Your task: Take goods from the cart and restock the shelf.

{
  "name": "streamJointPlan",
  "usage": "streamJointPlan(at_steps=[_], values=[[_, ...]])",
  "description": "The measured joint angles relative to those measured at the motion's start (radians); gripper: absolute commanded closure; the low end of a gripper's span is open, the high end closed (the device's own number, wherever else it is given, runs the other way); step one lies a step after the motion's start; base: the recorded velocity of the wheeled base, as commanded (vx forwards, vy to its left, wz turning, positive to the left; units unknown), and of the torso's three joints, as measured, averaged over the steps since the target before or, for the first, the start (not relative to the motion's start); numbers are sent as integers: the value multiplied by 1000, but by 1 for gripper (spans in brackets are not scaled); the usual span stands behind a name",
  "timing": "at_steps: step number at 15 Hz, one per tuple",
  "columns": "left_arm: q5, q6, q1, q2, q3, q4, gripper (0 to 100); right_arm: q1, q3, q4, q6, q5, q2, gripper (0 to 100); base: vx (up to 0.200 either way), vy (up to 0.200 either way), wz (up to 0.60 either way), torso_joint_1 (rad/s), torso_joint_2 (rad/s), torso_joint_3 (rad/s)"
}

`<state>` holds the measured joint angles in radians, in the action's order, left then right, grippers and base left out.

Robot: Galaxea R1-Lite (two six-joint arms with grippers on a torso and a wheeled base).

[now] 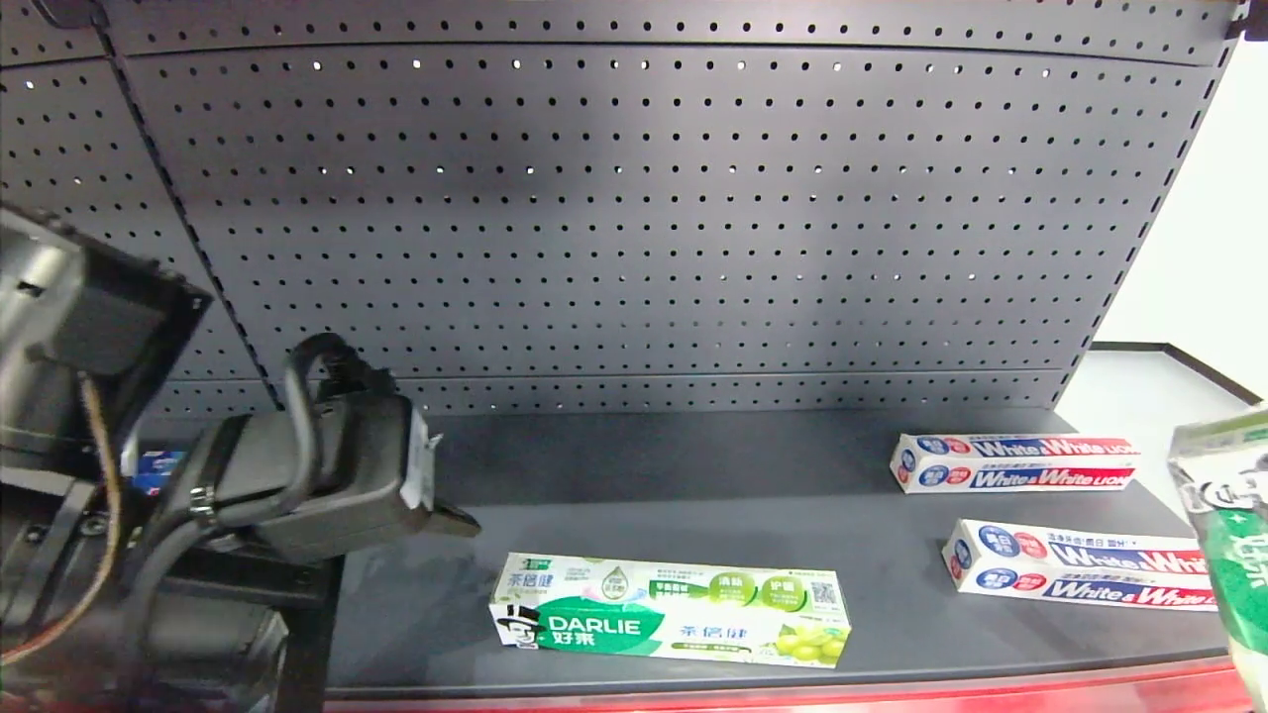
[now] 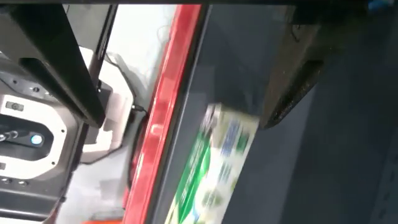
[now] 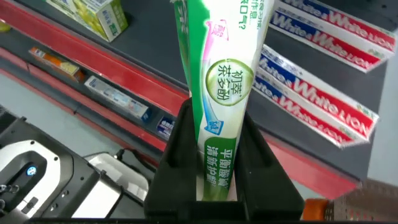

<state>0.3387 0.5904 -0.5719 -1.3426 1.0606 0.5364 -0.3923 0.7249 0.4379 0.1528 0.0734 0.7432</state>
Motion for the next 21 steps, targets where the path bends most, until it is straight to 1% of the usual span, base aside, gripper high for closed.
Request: streamJointPlan(at_steps=[1,3,5,7,9,11,12,14,15,18,21], values=[[0,-1,25,38,-33,-14,0,-22,13,-7,7,0,35,100,0,0,0,0,0,0],[1,-16,73,123,-106,-32,0,-64,58,-13,40,-3,114,100,0,0,0,0,0,0],[3,-34,117,212,-179,-37,0,-97,130,-25,59,-5,202,100,0,0,0,0,0,0],[5,-40,166,290,-237,-38,0,-127,202,-31,76,-5,287,100,0,0,0,0,0,0],[7,-41,221,356,-275,-39,0,-156,258,-31,139,-5,367,100,0,0,0,0,0,0],[9,-42,273,410,-303,-40,0,-167,304,-29,233,-1,440,100,0,0,0,0,0,0],[12,-50,291,433,-317,-39,0,-169,329,-27,264,2,471,100,0,0,0,0,0,0],[25,-81,310,479,-346,-40,0,-171,383,-23,310,14,534,100,0,0,0,0,0,0],[29,-88,323,498,-358,-40,0,-171,413,-18,328,21,565,100,0,0,0,0,0,0],[50,-90,364,536,-377,-54,0,-176,522,25,373,36,653,100,0,0,0,0,0,0],[53,-94,399,563,-414,-89,0,-201,654,65,389,47,755,100,0,0,0,0,0,0]])
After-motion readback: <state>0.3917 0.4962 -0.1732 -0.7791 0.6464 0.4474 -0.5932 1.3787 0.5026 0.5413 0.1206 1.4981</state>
